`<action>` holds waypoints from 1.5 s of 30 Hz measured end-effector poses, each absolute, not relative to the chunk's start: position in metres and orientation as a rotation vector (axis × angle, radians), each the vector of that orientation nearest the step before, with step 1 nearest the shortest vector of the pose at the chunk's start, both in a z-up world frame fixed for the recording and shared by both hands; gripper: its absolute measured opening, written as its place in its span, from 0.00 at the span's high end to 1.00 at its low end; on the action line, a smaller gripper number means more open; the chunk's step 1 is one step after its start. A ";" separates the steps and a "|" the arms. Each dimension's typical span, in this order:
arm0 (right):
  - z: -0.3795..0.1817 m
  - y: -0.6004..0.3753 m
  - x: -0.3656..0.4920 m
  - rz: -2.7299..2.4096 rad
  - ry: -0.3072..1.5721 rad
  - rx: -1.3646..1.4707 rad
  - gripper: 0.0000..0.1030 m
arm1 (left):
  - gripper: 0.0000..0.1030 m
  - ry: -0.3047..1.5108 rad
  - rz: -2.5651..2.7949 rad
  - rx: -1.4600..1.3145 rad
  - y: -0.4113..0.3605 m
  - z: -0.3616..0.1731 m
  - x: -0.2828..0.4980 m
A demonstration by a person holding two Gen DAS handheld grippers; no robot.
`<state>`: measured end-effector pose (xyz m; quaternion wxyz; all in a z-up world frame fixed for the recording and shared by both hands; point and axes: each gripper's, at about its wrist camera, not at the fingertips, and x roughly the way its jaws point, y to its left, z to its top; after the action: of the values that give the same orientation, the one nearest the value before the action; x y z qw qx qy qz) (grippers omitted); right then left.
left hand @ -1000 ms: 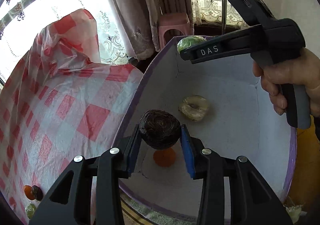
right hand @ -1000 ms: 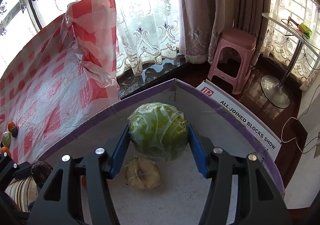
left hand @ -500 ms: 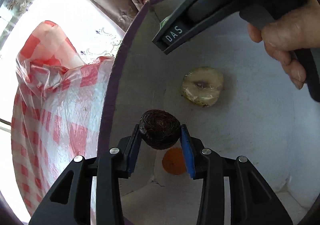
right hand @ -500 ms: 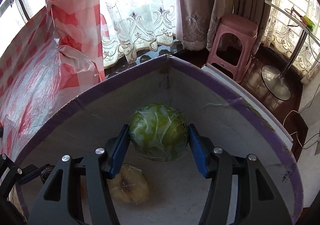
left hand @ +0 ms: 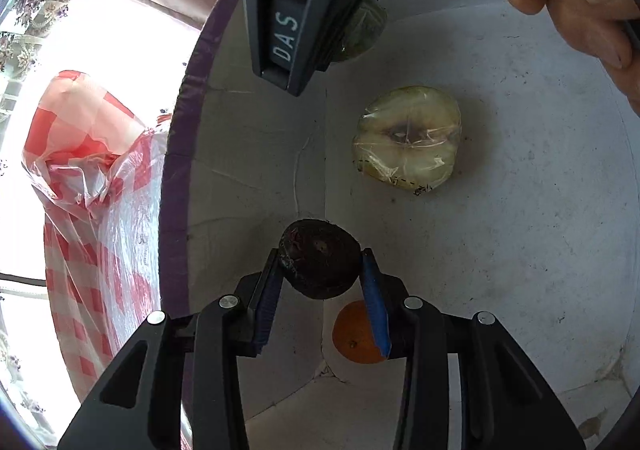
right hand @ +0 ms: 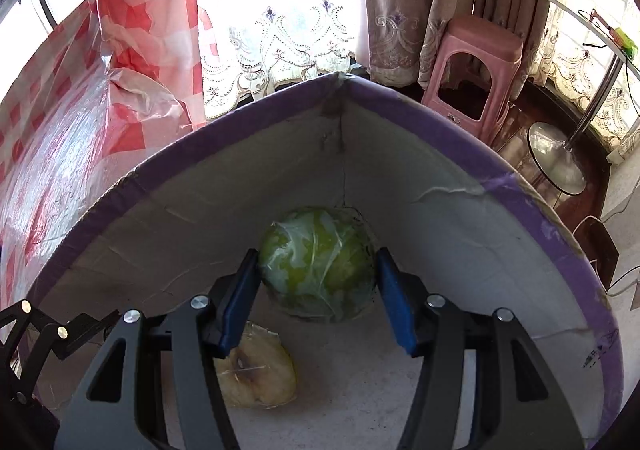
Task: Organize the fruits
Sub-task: 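Open both tools to release the plum and green fruit in the box, then move both tools back over the tablecloth toward the remaining fruit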
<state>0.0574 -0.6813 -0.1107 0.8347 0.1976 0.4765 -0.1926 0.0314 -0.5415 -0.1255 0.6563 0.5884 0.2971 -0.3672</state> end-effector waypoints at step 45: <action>0.003 -0.653 0.004 -0.457 0.657 0.382 0.23 | 0.14 0.390 -0.738 0.774 -0.447 0.016 0.044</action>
<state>0.0037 -0.6526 0.0029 0.9033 0.1850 0.3178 -0.2211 0.0439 -0.4468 0.0162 0.8424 0.3664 0.1844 -0.3495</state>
